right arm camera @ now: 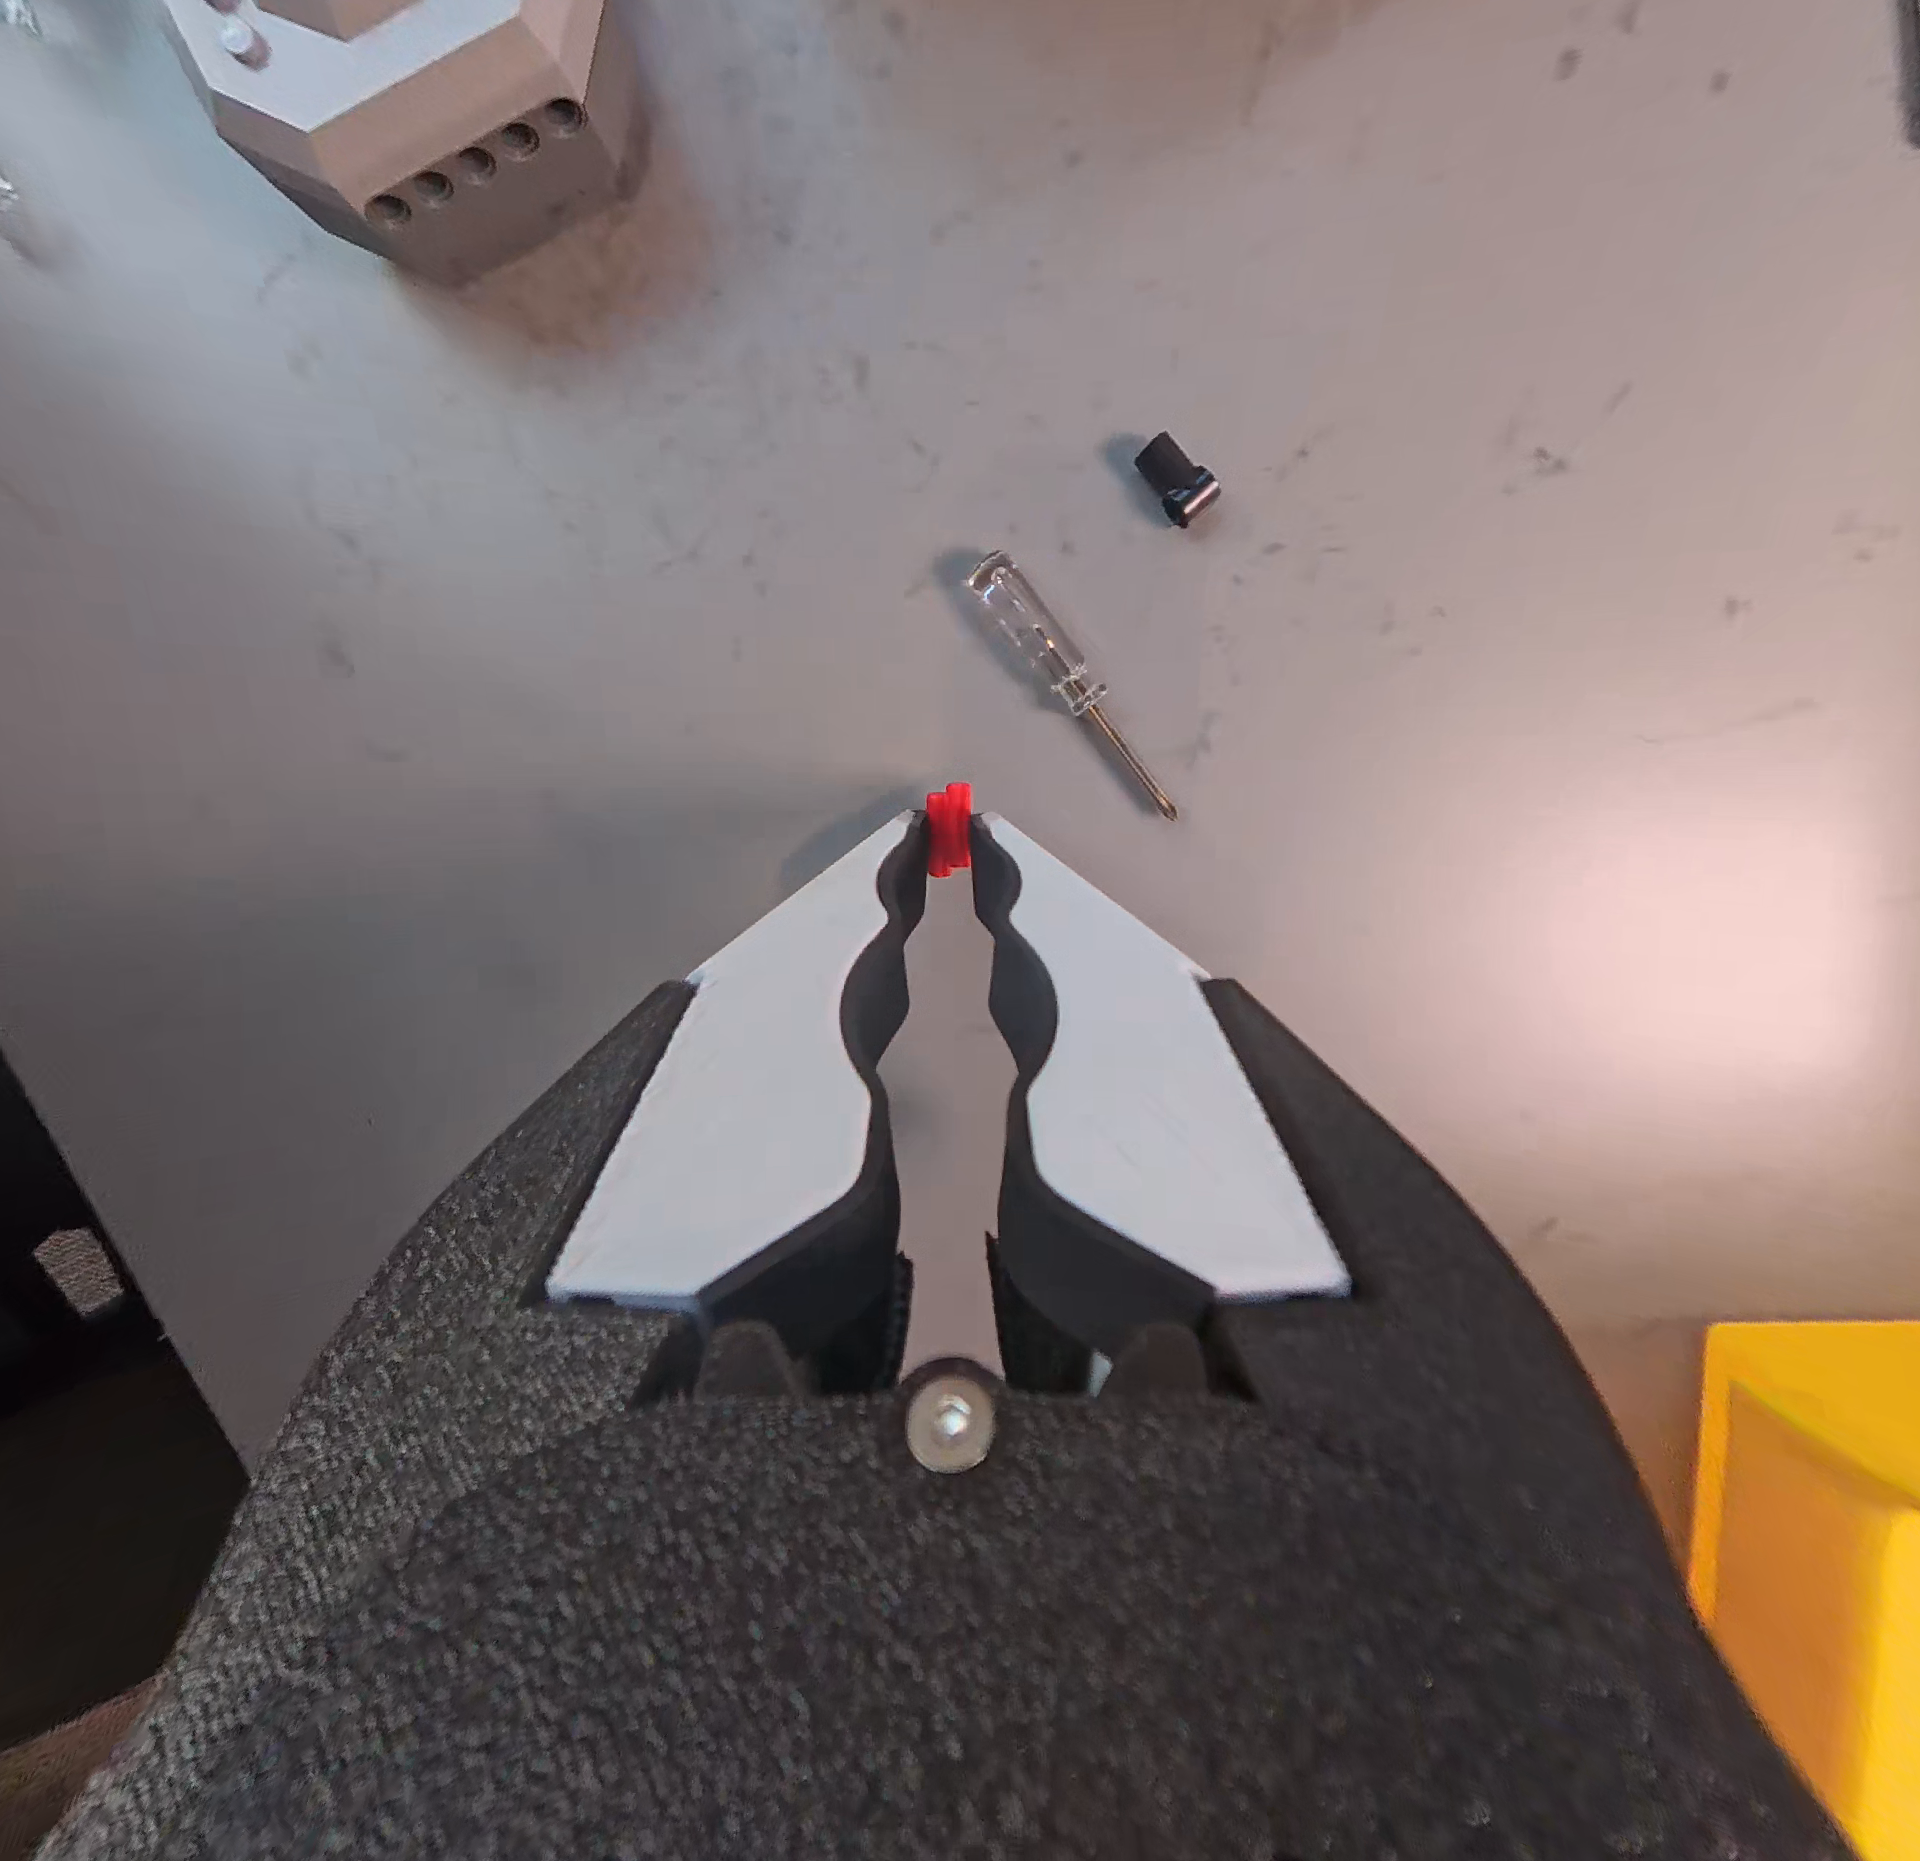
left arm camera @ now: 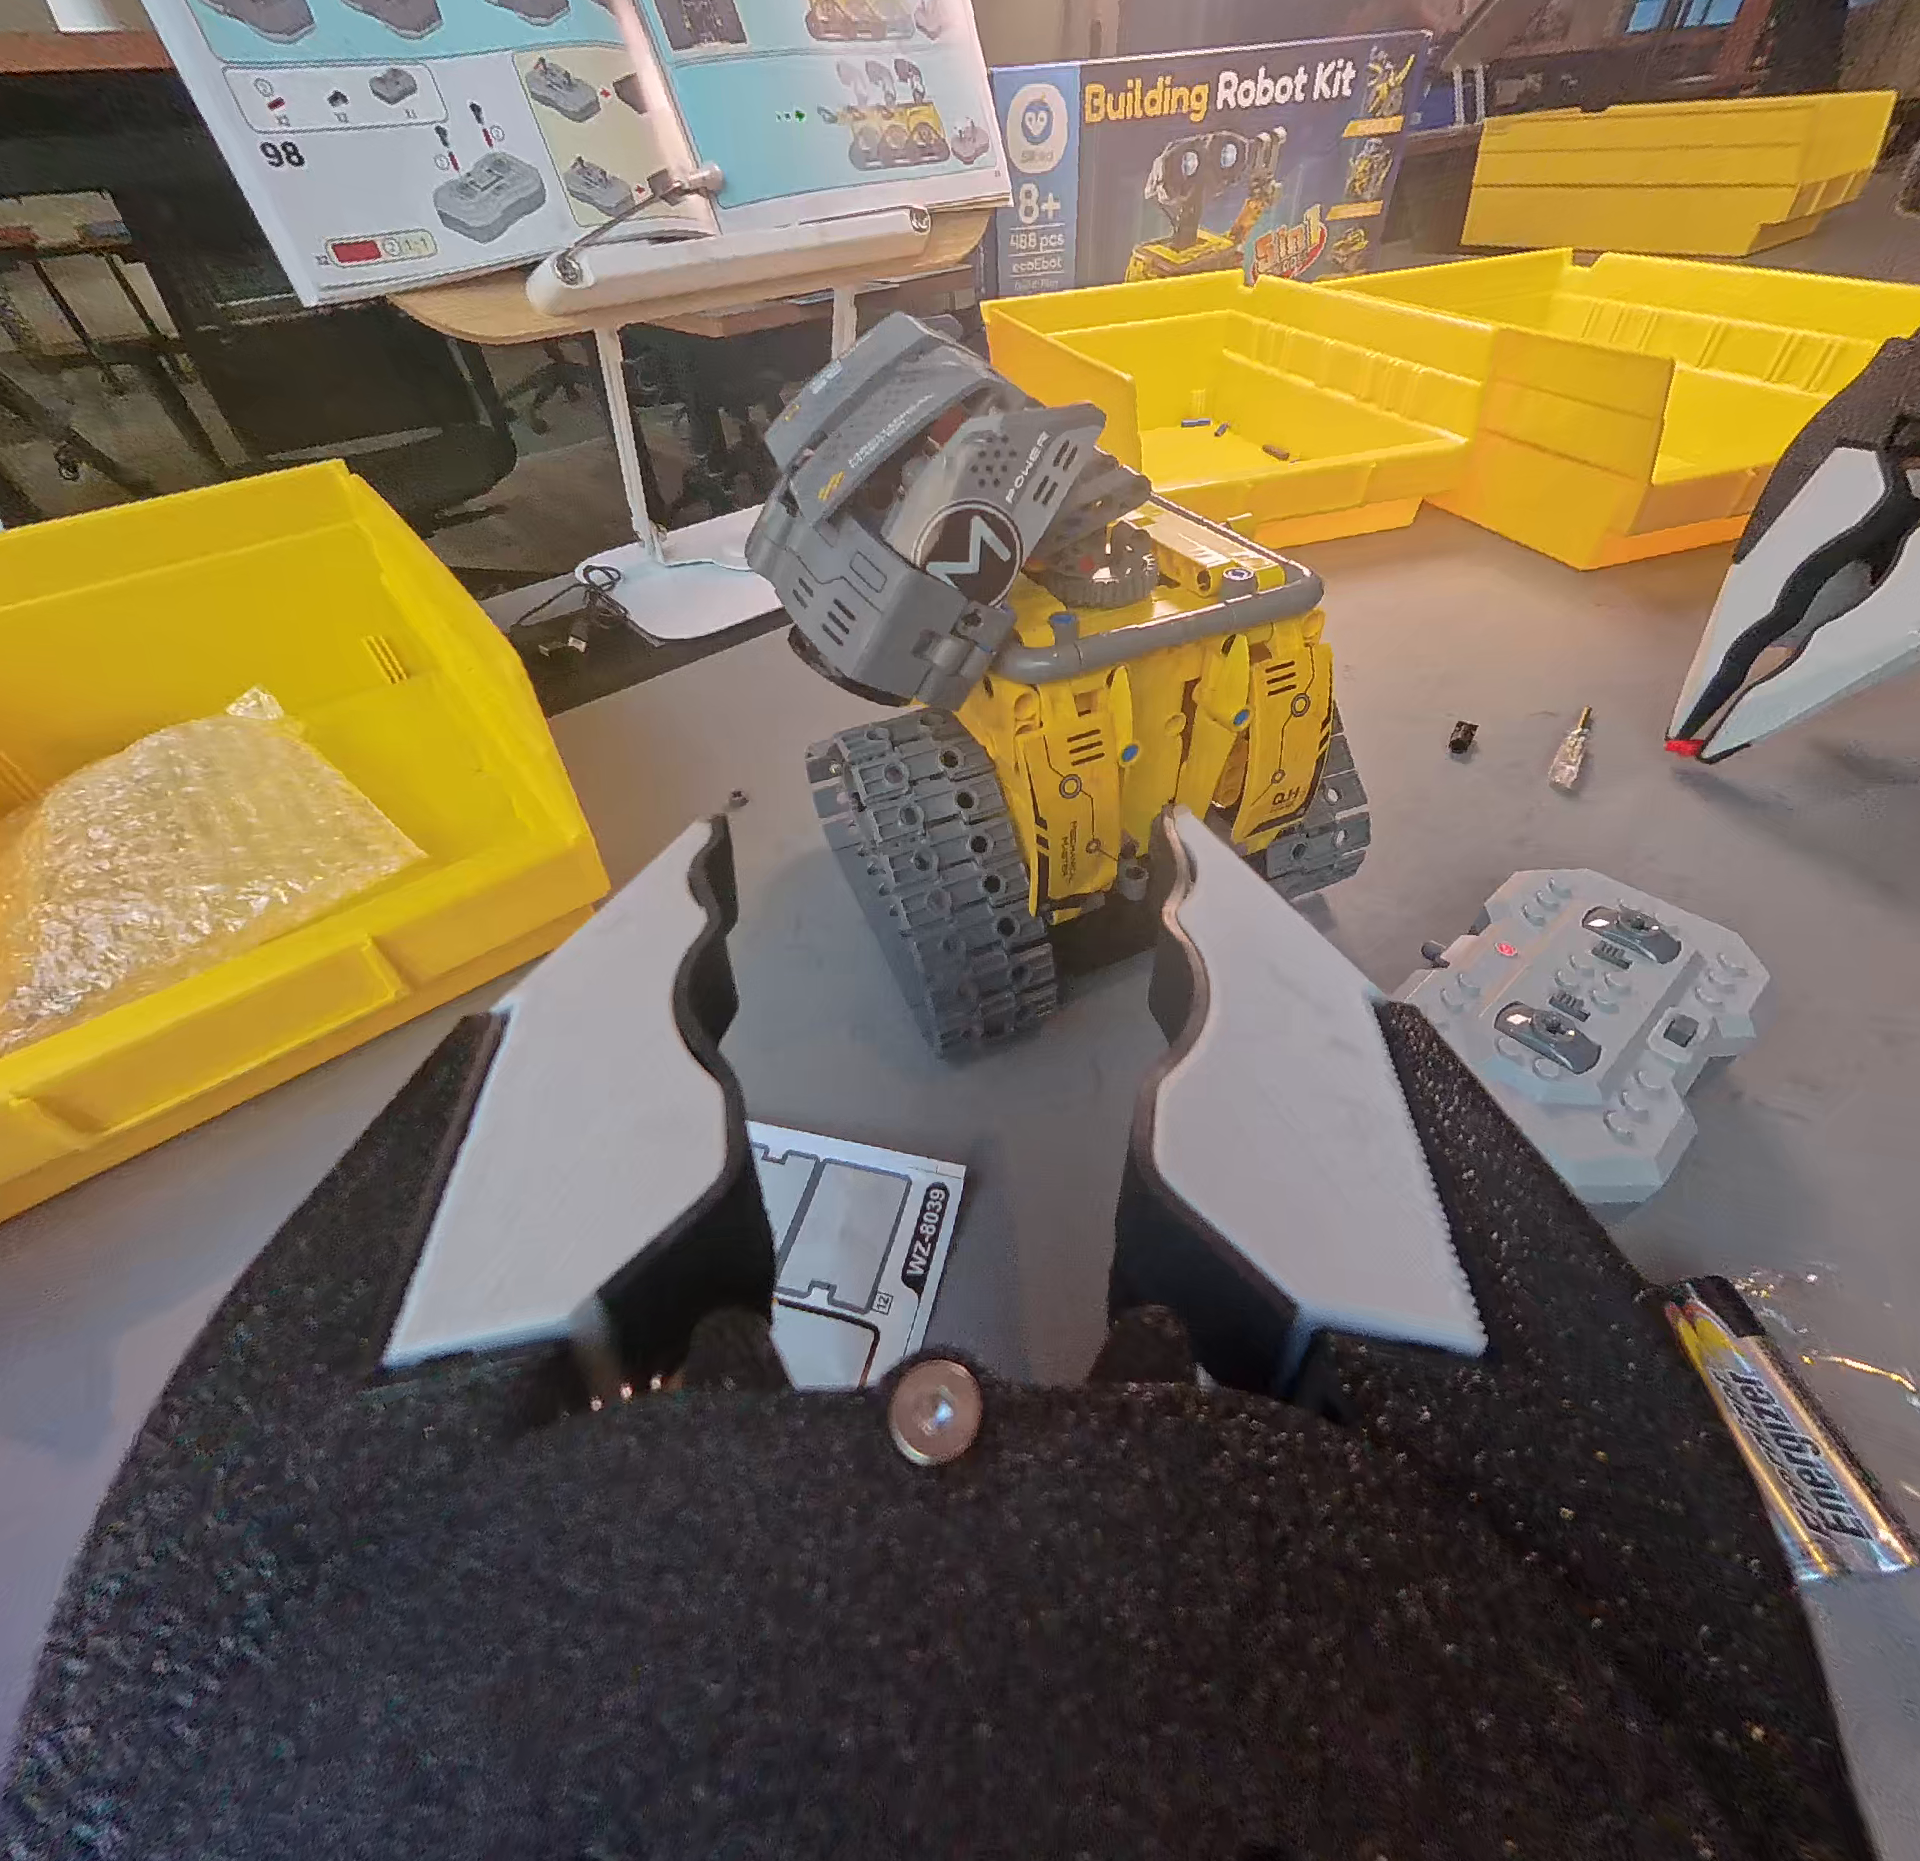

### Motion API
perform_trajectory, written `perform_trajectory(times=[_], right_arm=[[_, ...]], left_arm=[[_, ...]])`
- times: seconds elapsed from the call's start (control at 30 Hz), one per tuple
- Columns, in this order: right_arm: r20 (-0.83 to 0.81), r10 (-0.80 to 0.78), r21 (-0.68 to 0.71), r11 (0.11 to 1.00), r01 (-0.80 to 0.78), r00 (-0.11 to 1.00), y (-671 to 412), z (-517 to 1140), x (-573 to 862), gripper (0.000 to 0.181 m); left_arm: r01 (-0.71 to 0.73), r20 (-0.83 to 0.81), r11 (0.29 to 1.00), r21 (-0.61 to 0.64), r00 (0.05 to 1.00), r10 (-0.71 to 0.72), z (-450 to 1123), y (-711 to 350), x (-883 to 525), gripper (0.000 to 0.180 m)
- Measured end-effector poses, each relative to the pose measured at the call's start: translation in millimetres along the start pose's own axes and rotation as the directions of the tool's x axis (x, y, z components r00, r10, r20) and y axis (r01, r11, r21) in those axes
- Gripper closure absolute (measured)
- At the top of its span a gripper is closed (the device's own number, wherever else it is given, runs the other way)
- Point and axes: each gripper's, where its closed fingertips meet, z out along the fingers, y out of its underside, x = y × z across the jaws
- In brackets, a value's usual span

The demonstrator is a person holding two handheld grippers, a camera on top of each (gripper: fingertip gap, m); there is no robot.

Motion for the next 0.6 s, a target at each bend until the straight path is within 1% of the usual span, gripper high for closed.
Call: perform_trajectory(times=[0.1,0.27,0.37,0.5,0.6], right_arm=[[-0.016,-0.007,-0.019,1.000,0.007,1.000,3.9,5.9,3.6,0.173],[-0.013,0.012,0.013,1.000,-0.012,1.000,1.4,6.9,5.1,0.173],[-0.016,0.026,0.040,0.999,-0.026,1.000,0.2,0.6,6.7,0.163],[-0.070,0.065,0.179,0.983,-0.051,0.995,-18.7,-34.6,20.0,0.159],[-0.199,0.084,0.288,0.957,-0.024,0.976,-38.7,-62.7,44.3,0.155]], left_arm=[[-0.013,0.003,1.000,-0.008,1.000,0.013,1.8,1.5,1.2,0.100],[-0.026,0.011,1.000,-0.015,1.000,0.027,2.3,3.2,1.6,0.101],[-0.023,0.015,1.000,-0.017,1.000,0.023,2.4,3.9,0.4,0.101],[-0.025,0.015,1.000,-0.018,1.000,0.026,3.0,4.6,0.4,0.101],[-0.032,0.014,0.999,-0.014,0.999,0.032,3.3,3.2,1.3,0.101]])
